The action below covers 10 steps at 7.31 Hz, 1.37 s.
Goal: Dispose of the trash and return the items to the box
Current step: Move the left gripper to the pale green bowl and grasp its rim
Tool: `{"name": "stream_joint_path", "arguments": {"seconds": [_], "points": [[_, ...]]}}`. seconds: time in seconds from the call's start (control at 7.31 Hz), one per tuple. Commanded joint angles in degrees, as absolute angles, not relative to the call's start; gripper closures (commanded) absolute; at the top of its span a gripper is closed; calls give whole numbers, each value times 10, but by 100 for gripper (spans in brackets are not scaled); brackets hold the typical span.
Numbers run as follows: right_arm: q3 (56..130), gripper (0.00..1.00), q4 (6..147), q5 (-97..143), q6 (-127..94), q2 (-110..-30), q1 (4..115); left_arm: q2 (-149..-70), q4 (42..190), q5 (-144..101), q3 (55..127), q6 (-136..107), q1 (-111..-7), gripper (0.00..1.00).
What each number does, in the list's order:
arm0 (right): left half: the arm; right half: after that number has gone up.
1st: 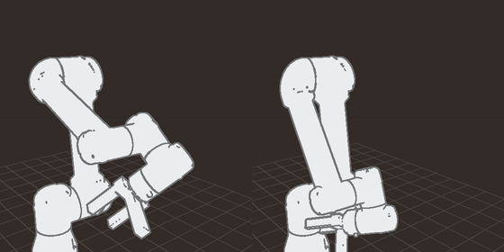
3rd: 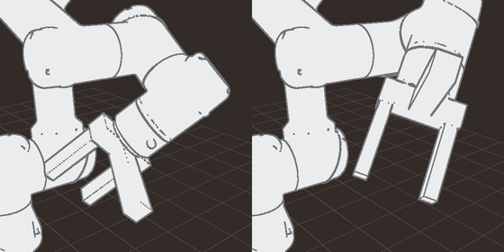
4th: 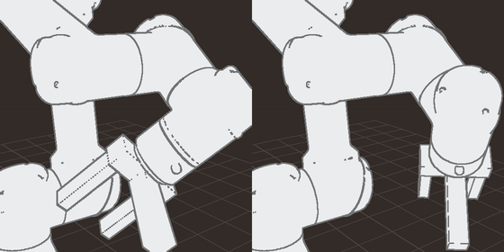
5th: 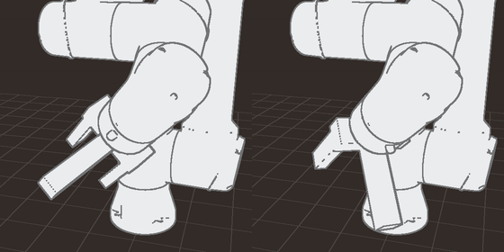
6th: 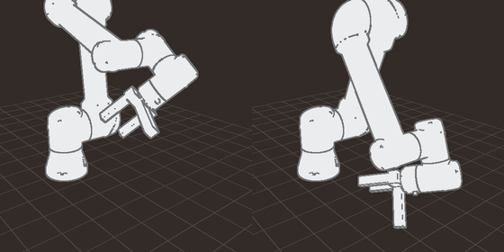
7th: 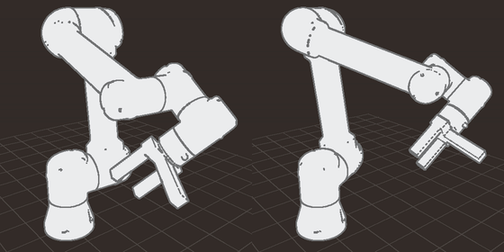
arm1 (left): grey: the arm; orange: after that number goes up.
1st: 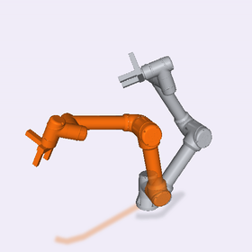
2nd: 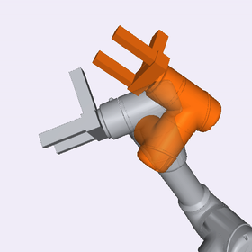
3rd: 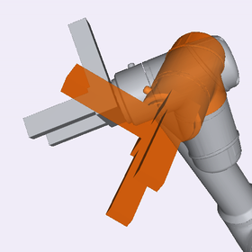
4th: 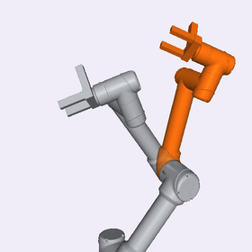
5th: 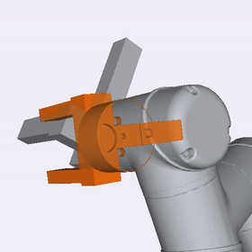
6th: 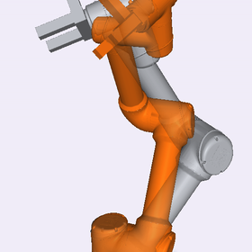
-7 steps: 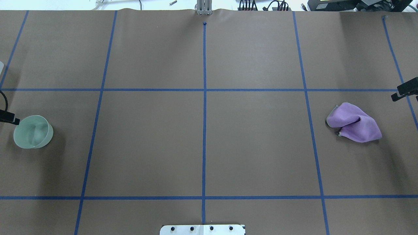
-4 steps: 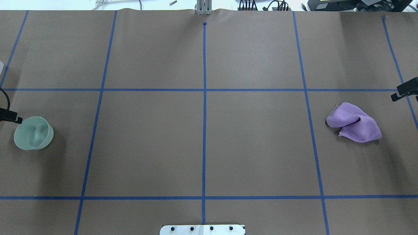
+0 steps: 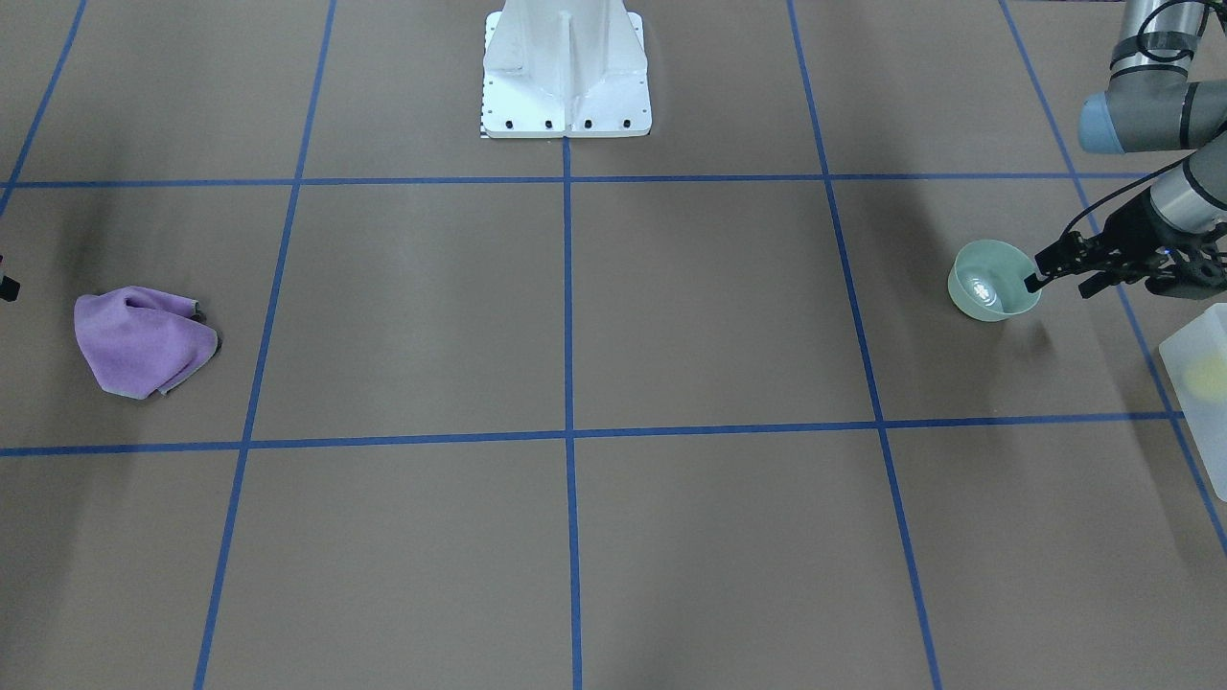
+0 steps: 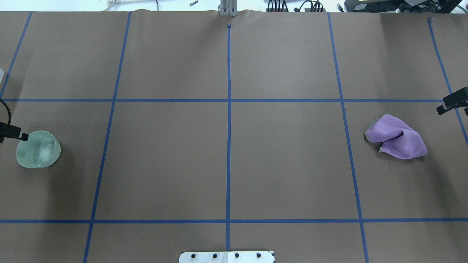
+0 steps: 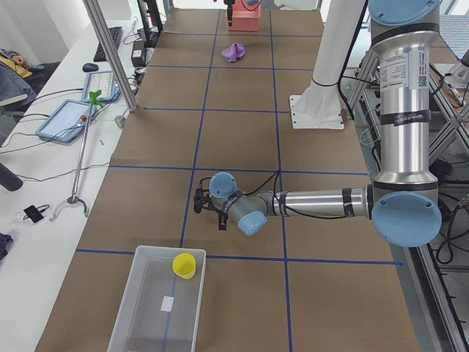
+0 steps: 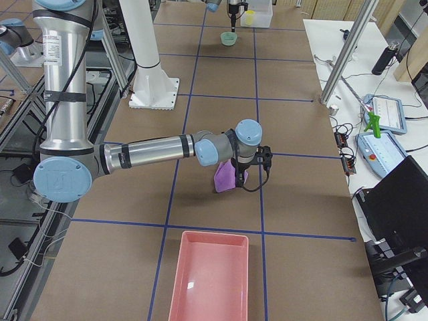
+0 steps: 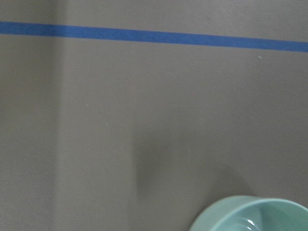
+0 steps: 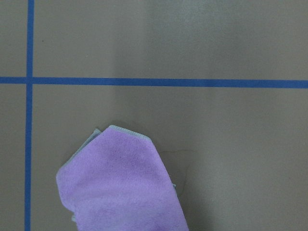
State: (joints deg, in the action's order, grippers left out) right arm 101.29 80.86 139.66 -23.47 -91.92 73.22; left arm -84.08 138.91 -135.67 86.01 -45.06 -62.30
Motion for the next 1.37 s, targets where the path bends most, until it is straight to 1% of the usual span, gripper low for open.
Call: {"name": "stream_joint_path", "arguments": {"seconds": [0.0, 0.14, 0.27, 0.41, 0.82, 0.96, 1.09, 1.23], "points": [[1012, 0, 809, 1397, -235, -920, 731, -838, 1388, -1313, 862, -451, -586, 6], [1012, 0, 809, 1396, -235, -920, 731, -838, 1388, -1313, 864, -453, -584, 22], [1012, 0, 809, 1396, -235, -920, 730, -837, 1388, -1315, 864, -453, -584, 85], [1012, 0, 809, 1396, -235, -920, 730, -837, 1390, -1316, 864, -452, -584, 100], [1012, 0, 809, 1396, -235, -920, 729, -838, 1390, -1342, 870, -454, -584, 100], [1012, 0, 809, 1396, -235, -920, 729, -839, 1384, -1406, 910, -474, -586, 100], [1012, 0, 809, 1396, -235, -920, 729, -846, 1380, -1447, 946, -548, -616, 100], [1012, 0, 809, 1396, -235, -920, 729, -856, 1381, -1482, 951, -551, -667, 100]]}}
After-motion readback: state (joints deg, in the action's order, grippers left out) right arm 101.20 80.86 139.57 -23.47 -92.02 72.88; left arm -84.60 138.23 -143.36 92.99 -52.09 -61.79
